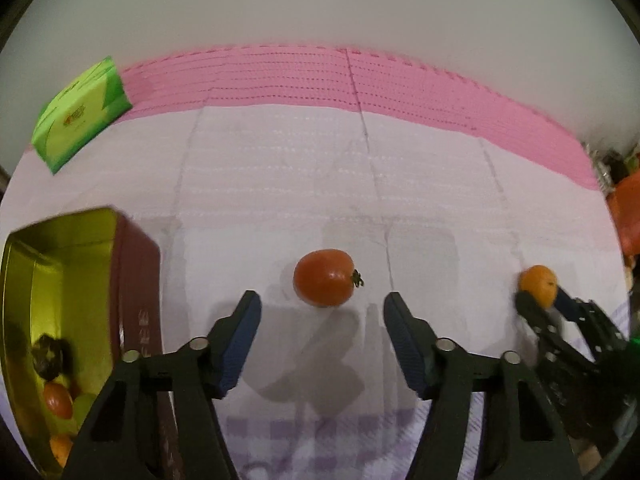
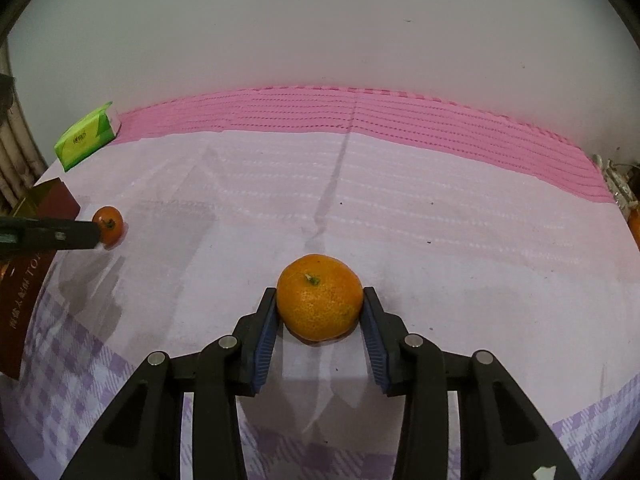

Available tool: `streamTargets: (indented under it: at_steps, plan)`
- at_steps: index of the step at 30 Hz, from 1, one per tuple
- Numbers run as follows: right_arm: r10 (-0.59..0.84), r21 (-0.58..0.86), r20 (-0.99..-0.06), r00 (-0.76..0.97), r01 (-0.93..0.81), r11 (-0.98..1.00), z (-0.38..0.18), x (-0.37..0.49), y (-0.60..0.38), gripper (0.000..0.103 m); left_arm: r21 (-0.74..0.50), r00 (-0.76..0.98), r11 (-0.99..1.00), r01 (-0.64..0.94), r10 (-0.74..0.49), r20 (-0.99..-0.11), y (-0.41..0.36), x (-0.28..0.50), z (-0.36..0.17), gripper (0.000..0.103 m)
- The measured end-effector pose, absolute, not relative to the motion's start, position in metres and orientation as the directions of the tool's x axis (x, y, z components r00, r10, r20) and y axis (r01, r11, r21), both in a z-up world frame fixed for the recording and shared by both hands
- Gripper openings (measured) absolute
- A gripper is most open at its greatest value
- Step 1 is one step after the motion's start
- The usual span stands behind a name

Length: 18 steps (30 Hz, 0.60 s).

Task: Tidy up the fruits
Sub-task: 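Grasp the red tomato with the left gripper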

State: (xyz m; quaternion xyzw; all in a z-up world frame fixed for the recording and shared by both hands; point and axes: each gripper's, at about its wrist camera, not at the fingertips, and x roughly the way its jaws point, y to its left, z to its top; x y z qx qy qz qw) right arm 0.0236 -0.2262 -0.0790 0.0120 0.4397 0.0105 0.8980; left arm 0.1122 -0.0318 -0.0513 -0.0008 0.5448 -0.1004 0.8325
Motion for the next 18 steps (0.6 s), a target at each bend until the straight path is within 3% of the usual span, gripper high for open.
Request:
streamTargets:
  at_steps: [5,8,18]
  plan:
    - [0.022,0.02,-0.79,0.613,-0.01,1.0,-0.079,0.02,-0.228,0.04,-0.077,0.381,0.984,0.159,-0.133,-0.915,-0.039,0.127,-0.065,0.05]
    - [0.022,0.02,-0.79,0.612,-0.01,1.0,-0.079,0.021,-0.226,0.04,-0.054,0.394,0.983,0.177,-0.121,-0.911,-0.042,0.126,-0.064,0.036]
    - [0.02,0.018,-0.79,0.613,-0.01,1.0,-0.08,0.021,-0.226,0.04,-0.015,0.418,0.982,0.191,-0.095,-0.904,-0.038,0.088,-0.045,0.035]
